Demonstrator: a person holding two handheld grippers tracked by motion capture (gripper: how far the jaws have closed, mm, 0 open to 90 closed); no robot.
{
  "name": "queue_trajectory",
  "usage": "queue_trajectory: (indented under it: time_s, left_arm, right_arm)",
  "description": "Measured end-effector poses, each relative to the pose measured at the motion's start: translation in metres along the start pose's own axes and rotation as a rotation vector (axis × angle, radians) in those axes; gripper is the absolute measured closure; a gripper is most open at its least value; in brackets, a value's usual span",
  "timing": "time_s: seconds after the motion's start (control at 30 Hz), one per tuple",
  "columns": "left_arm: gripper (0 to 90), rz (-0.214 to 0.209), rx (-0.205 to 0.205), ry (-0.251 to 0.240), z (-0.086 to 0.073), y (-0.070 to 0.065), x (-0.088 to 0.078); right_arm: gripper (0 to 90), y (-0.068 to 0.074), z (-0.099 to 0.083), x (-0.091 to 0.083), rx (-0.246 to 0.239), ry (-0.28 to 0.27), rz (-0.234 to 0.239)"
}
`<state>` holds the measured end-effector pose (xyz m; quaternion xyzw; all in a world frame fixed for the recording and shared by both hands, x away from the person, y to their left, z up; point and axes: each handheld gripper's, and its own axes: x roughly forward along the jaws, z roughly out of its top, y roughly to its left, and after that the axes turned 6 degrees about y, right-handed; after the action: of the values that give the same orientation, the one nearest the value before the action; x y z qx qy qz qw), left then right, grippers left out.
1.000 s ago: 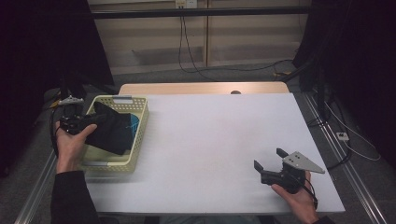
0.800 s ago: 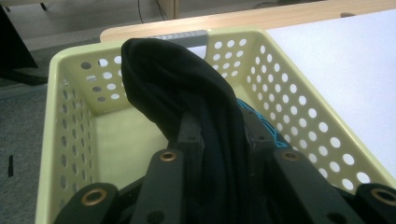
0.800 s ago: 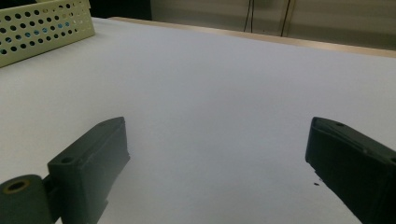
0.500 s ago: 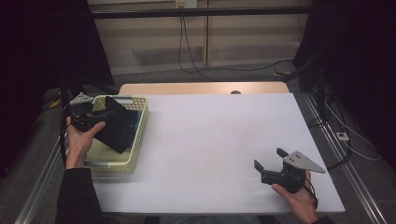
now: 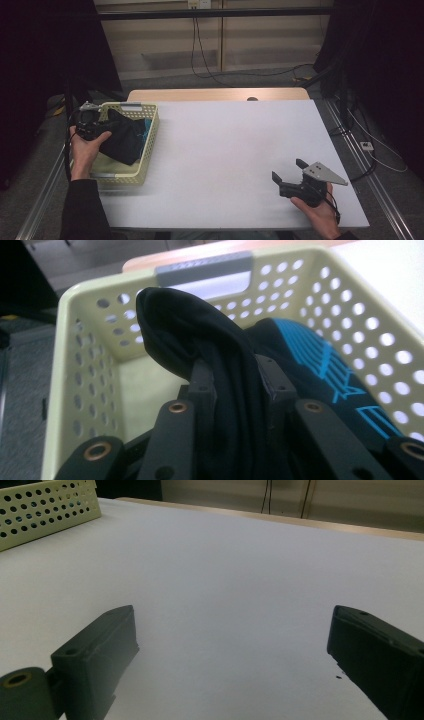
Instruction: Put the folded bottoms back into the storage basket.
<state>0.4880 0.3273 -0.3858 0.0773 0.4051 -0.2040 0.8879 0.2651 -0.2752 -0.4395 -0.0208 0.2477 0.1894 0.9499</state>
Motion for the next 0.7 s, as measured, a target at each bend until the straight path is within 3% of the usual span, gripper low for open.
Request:
queue_trajectory:
  time_s: [0.13,0.2,0.33,0.4,0.5,0.57,0.6,0.63,0.7]
  left_arm:
    - [72.8,-0.002,-0.001,0.013,0.002,-0.002,0.005]
    - [72.8,-0.024,0.004,0.003,0.003,-0.004,0.009]
    - [72.3,-0.054,0.064,-0.040,0.006,-0.011,0.010]
    - [72.4,-0.056,0.069,-0.046,0.007,-0.012,0.010]
    - [72.4,-0.030,0.060,-0.027,0.007,-0.012,0.011]
    - [72.4,0.001,0.040,-0.008,0.005,-0.008,0.011]
    - [71.6,0.037,0.030,0.009,0.002,-0.004,0.011]
    - [71.4,0.037,0.030,0.009,0.002,-0.004,0.011]
    - [71.0,0.069,-0.006,0.035,-0.003,0.004,0.010]
  right_arm:
    - [5.6,0.000,0.000,0.000,0.000,0.001,0.001]
    - [5.6,0.000,0.000,0.000,-0.001,0.001,0.001]
    - [5.6,0.000,0.000,0.000,-0.001,0.001,0.001]
    - [5.6,0.000,0.000,0.000,-0.001,0.002,0.002]
    - [5.6,0.000,0.000,0.000,0.000,0.002,0.002]
    - [5.6,0.000,0.000,0.000,0.000,0.003,0.000]
    - [5.6,0.000,0.000,0.000,-0.001,0.003,0.001]
    - [5.6,0.000,0.000,0.000,-0.001,0.003,0.001]
    - [5.6,0.000,0.000,0.000,0.001,0.004,0.003]
